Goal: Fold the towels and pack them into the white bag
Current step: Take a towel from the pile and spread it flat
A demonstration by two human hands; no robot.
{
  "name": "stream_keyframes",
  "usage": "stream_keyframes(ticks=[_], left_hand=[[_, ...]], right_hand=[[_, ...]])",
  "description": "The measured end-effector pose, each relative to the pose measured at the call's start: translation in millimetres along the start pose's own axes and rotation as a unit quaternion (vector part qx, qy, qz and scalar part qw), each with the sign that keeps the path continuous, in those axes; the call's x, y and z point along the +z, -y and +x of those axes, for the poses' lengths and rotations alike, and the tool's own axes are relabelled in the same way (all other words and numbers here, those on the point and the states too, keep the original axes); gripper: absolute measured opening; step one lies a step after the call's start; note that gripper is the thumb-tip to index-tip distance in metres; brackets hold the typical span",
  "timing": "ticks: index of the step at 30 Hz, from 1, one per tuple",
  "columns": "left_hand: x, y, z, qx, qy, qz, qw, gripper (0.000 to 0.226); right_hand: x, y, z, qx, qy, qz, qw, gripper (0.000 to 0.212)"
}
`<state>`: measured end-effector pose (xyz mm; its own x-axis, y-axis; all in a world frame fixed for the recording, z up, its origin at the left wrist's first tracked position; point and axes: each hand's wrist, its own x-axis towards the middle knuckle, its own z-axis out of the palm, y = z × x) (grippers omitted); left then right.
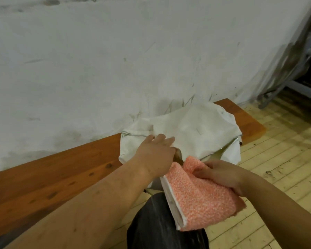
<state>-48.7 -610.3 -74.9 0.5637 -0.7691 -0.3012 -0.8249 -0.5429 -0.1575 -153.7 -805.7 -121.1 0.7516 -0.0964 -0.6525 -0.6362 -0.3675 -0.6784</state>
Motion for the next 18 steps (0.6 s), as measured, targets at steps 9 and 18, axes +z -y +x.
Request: stream_keyframes(ticks=[9,18], left_hand=[[1,17,-35,-0.085,-0.147,-0.294,0.941,0.062],[5,25,-54,-0.077,-0.201,-0.290,0.932,0.062]], right_hand=[[-20,38,19,-0.068,-0.008,-0.114,0.991,0.039],[-11,94,83,-0.135,-0.045,-0.232,0.962,0.054]])
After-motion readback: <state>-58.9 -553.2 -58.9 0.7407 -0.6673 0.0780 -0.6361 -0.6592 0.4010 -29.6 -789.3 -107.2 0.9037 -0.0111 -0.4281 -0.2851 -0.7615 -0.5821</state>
